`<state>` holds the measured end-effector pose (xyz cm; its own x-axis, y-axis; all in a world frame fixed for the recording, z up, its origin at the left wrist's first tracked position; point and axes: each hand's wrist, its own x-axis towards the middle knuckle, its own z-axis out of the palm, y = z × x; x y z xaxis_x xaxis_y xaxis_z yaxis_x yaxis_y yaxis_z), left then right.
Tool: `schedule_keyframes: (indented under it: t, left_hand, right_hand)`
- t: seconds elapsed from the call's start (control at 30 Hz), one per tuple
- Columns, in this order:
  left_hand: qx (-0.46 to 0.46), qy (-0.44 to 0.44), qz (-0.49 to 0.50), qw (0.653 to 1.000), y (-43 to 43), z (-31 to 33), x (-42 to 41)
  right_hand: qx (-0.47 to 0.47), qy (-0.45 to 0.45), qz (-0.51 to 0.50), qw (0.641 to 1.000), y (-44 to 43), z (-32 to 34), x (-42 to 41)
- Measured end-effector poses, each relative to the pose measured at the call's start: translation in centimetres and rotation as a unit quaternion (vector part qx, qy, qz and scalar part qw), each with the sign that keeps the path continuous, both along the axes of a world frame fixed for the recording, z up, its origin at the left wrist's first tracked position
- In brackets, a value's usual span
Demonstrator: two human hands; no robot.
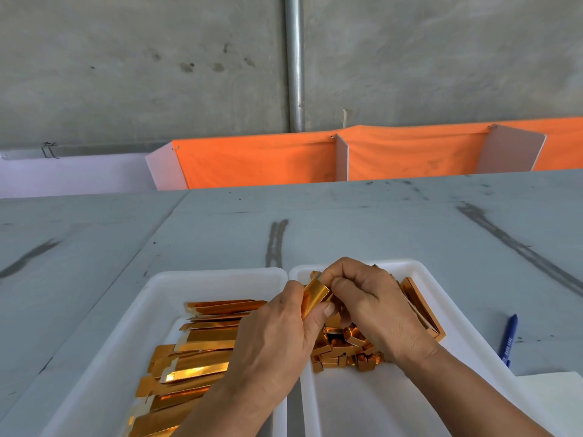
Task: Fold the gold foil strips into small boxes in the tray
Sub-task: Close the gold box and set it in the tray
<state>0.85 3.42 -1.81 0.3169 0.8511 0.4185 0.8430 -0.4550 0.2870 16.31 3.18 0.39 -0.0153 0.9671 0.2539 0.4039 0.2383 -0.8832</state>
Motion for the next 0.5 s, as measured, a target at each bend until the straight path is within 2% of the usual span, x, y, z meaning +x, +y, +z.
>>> schedule_keyframes:
  t: [0.5]
  left_hand:
    - [-0.007, 0.022, 0.000, 1.000, -0.08, 0.29, -0.11]
  right_hand:
    - [-0.011, -0.013, 0.017, 1.000, 0.31, -0.18, 0.33]
